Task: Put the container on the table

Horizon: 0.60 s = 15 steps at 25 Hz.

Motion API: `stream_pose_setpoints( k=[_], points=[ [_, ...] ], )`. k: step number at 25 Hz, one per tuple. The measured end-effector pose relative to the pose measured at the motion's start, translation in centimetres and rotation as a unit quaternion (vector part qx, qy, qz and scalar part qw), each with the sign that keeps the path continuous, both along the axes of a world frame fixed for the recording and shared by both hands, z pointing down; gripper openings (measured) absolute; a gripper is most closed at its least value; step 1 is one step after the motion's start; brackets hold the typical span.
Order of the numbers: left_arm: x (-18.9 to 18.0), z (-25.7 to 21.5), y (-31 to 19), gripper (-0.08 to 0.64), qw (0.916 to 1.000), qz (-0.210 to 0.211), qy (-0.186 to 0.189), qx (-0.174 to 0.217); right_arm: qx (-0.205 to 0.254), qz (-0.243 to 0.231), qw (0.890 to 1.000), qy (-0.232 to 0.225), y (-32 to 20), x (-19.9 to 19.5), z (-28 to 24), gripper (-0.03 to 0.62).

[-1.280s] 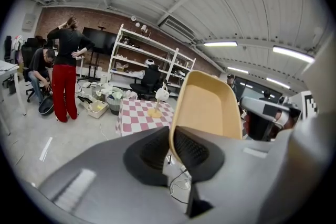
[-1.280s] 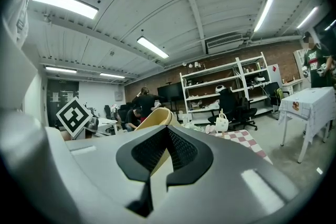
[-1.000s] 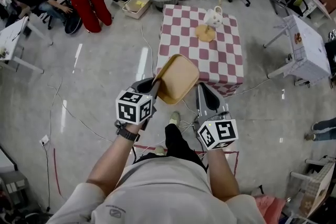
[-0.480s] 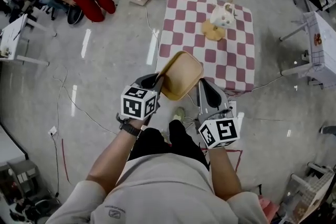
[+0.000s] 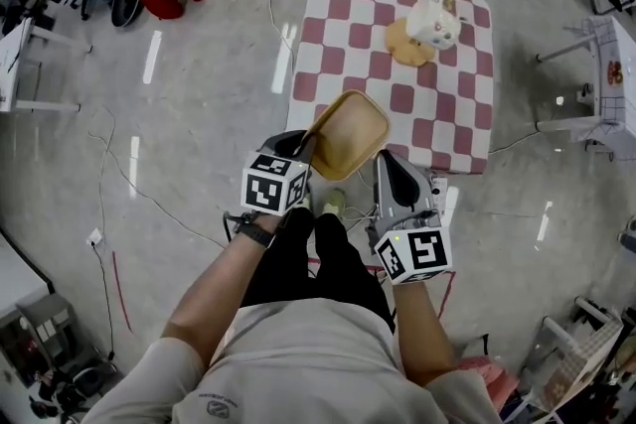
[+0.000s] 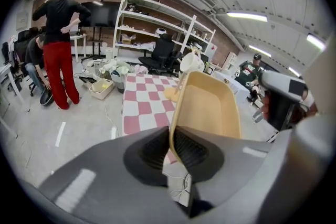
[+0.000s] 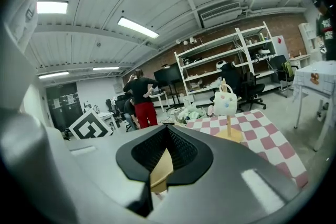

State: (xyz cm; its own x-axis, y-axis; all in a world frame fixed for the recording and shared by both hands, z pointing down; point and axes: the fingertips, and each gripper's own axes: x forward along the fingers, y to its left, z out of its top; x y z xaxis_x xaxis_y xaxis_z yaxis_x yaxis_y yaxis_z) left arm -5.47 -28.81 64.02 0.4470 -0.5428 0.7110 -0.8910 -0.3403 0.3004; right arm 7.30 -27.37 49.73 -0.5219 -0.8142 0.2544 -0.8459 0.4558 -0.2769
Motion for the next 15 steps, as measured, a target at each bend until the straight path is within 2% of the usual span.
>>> stream_pose_setpoints(
  k=[9, 15],
  points=[
    [-0.1, 6.8, -3.2, 0.032, 0.9994, 0.016, -0.003, -0.030, -0.028, 0.049, 0.998, 0.006, -2.8, -0.2, 6.8, 0.009],
    [-0.1, 10.7, -5.2, 0.032, 0.9986, 0.030, -0.006, -0.043, -0.036, 0.062, 0.997, 0.005, -4.1, -0.9, 9.8, 0.009]
  ],
)
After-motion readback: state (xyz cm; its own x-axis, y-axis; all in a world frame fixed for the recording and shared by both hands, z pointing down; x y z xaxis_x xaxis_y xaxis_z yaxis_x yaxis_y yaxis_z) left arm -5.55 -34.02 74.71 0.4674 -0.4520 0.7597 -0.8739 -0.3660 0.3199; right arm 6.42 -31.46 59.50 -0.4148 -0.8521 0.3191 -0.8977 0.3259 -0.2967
